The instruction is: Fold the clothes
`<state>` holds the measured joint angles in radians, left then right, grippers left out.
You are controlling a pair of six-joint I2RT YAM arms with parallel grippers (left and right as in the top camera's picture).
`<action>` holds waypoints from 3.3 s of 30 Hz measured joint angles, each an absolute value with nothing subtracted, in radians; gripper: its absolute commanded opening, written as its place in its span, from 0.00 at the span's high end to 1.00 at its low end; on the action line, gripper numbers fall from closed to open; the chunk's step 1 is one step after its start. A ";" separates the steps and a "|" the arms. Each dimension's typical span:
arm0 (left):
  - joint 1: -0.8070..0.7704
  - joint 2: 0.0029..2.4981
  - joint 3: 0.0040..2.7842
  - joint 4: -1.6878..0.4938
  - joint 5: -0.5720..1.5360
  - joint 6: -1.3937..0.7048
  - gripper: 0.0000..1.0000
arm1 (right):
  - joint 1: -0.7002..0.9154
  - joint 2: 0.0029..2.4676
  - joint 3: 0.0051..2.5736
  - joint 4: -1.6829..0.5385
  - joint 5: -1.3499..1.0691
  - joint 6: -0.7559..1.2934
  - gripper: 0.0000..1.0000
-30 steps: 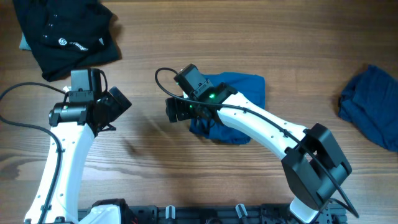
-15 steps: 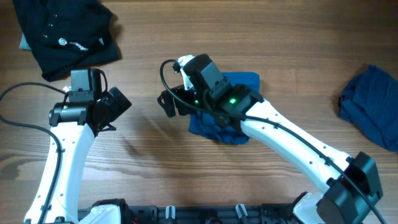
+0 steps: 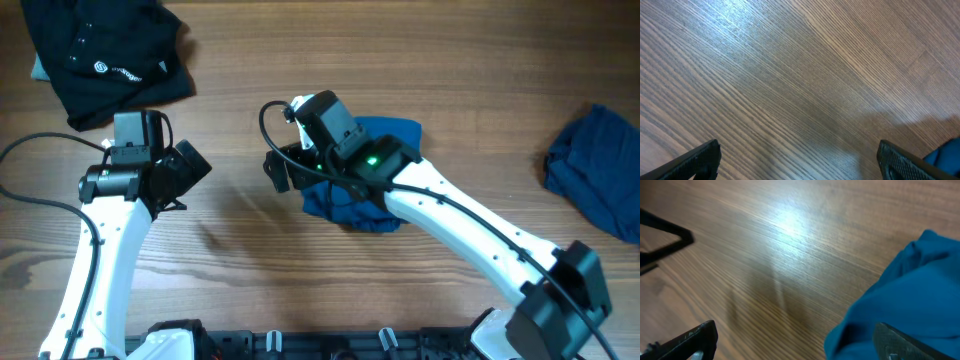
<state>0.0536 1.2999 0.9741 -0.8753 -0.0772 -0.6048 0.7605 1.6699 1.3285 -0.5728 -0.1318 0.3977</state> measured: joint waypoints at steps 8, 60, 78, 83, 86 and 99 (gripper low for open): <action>0.054 1.300 0.974 -0.875 -0.077 -0.605 0.00 | 0.760 1.781 1.328 -0.568 -0.126 0.422 0.00; 0.054 1.300 0.974 -0.868 -0.077 -0.605 0.00 | 0.629 1.900 1.330 -0.368 -0.176 0.590 0.00; 0.054 1.300 0.974 -0.868 -0.077 -0.604 0.00 | 0.629 1.896 1.330 -0.309 -0.274 0.568 0.00; 0.054 1.300 0.974 -0.868 -0.077 -0.604 0.00 | 0.629 1.831 1.330 -0.308 -0.288 0.575 0.00; 0.054 1.300 0.974 -0.868 -0.077 -0.605 0.00 | 0.629 1.774 1.330 -0.286 -0.322 0.576 0.00; 0.054 1.300 0.974 -0.868 -0.077 -0.605 0.00 | 0.629 1.730 1.331 -0.299 -0.391 0.575 0.00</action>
<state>0.0536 1.2999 0.9741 -0.8680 -0.0772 -0.6048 0.6292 1.7298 1.3308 -0.2985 -0.3912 0.5747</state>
